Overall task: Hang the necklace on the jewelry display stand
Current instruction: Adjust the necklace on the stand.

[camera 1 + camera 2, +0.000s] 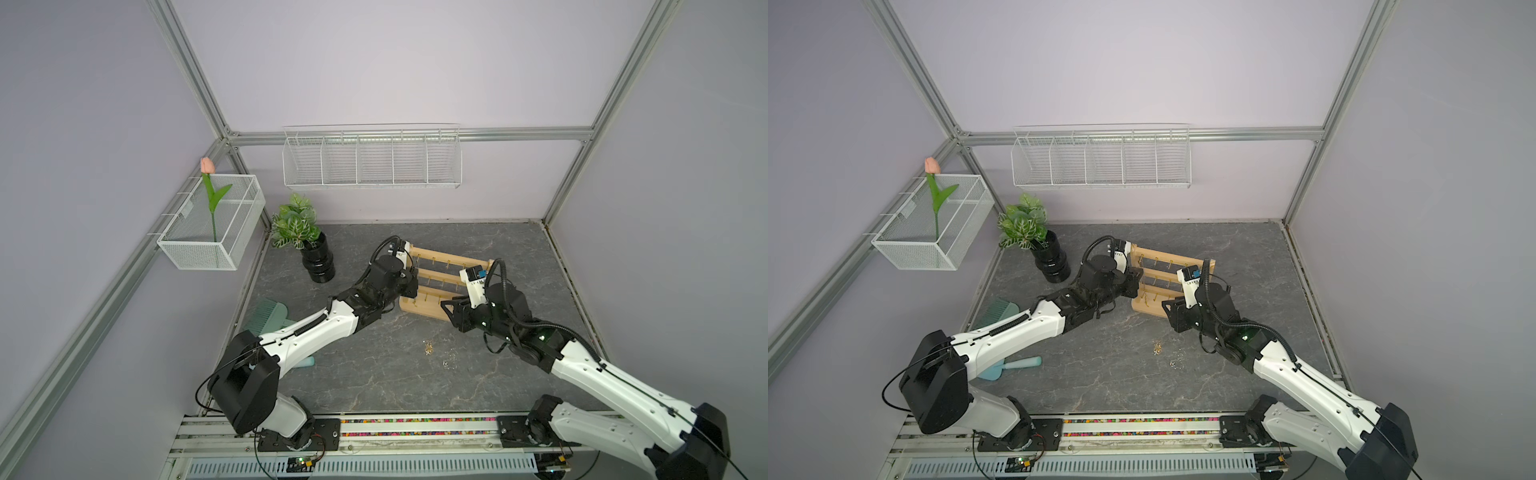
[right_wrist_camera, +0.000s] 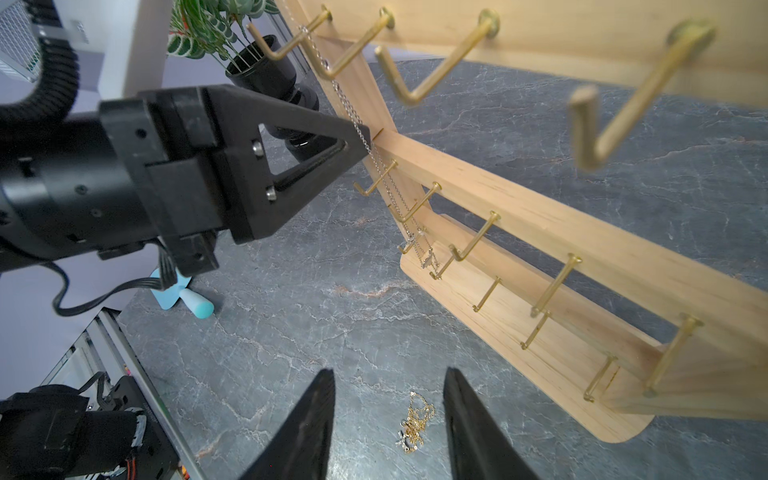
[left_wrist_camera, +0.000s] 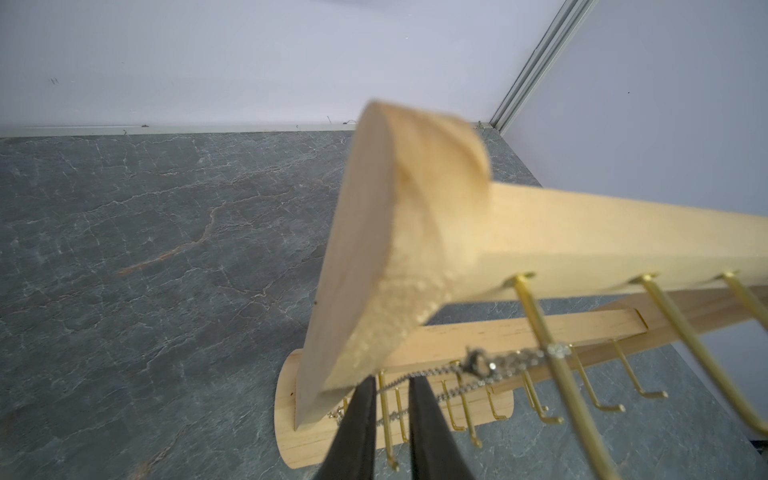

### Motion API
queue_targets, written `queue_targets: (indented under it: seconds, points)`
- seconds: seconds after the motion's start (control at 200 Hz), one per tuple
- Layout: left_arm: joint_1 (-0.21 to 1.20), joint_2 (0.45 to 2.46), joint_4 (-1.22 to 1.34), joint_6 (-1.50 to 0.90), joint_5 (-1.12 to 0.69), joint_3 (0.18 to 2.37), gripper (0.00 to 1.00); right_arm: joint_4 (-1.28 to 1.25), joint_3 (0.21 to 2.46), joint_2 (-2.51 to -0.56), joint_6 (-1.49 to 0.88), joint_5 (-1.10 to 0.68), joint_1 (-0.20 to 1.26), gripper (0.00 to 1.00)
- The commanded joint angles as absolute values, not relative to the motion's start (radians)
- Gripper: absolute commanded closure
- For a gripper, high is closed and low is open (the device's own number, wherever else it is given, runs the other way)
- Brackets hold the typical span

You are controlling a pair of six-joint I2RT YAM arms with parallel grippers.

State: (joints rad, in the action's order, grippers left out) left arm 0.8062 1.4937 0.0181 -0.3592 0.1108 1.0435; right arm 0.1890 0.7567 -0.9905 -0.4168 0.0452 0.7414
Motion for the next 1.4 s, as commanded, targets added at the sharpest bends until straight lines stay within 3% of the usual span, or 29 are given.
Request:
queue_targets:
  seconds: [0.0,0.255,0.6,1.395]
  points:
    - [0.816,1.514,0.037,-0.347,0.131,1.078,0.82,0.158,0.735,-0.977,-0.424,0.054,0.745,0.54]
    - [0.831,1.531,0.045,-0.355,0.121,1.091,0.85,0.147,0.719,-0.972,-0.432,0.052,0.745,0.54]
    - [0.854,1.502,0.017,-0.349,0.115,1.094,1.0,0.125,0.695,-0.963,-0.445,0.052,0.743,0.54]
    - [0.878,1.398,-0.095,-0.38,0.147,1.075,1.0,0.094,0.68,-0.963,-0.465,0.043,0.741,0.54]
